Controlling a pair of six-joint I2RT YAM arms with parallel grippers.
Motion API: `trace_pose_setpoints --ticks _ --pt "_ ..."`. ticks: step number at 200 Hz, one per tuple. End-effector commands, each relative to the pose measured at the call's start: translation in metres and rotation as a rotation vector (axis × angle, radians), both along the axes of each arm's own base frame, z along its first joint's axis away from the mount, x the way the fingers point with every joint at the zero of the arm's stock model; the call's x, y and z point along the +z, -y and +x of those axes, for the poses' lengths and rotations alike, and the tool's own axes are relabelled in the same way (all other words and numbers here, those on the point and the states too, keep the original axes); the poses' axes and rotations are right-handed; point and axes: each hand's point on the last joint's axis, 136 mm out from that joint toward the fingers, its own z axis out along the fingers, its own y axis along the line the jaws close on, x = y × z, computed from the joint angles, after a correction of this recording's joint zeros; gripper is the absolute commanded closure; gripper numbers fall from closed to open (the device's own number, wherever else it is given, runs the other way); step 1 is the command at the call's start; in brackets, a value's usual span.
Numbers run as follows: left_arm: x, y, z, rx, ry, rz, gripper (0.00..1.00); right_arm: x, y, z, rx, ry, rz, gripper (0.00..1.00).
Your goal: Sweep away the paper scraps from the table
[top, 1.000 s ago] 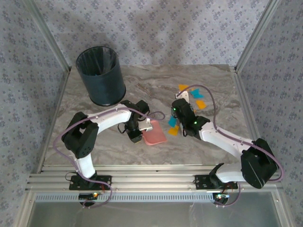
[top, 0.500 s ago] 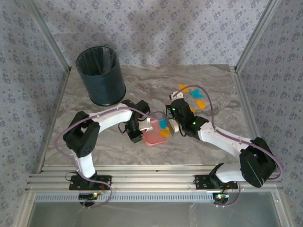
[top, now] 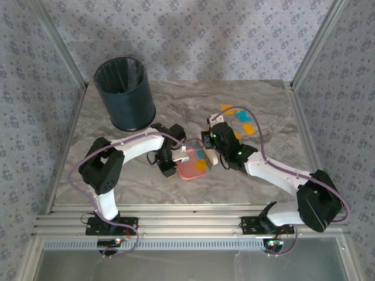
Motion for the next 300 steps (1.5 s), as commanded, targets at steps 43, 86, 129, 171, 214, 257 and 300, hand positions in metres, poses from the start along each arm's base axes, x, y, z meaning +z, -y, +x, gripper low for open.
trace_pose_setpoints --ticks 43,86,129,171,214,257,300 --pt "0.005 -0.003 -0.004 0.003 -0.023 0.026 1.0 0.035 0.021 -0.004 -0.11 0.086 0.059 1.0" --pt "0.009 -0.002 -0.003 0.004 -0.009 0.018 1.0 0.032 0.056 0.003 -0.25 0.09 0.037 1.0" --pt "0.011 -0.005 -0.001 0.01 0.005 0.034 1.0 0.03 0.088 0.013 -0.334 0.098 -0.005 1.0" --pt "0.016 -0.005 -0.001 0.012 0.012 0.026 1.0 0.029 0.116 0.029 -0.395 0.102 -0.044 1.0" --pt "0.024 -0.004 -0.007 0.02 -0.014 0.014 1.0 0.03 0.113 0.046 -0.331 0.095 -0.054 1.0" --pt "0.026 -0.011 -0.014 0.06 -0.042 0.05 1.0 0.028 0.094 0.063 -0.244 0.092 -0.054 1.0" --pt "0.036 -0.017 -0.014 0.111 0.002 0.04 1.0 0.02 0.076 0.077 -0.187 0.086 -0.053 1.0"
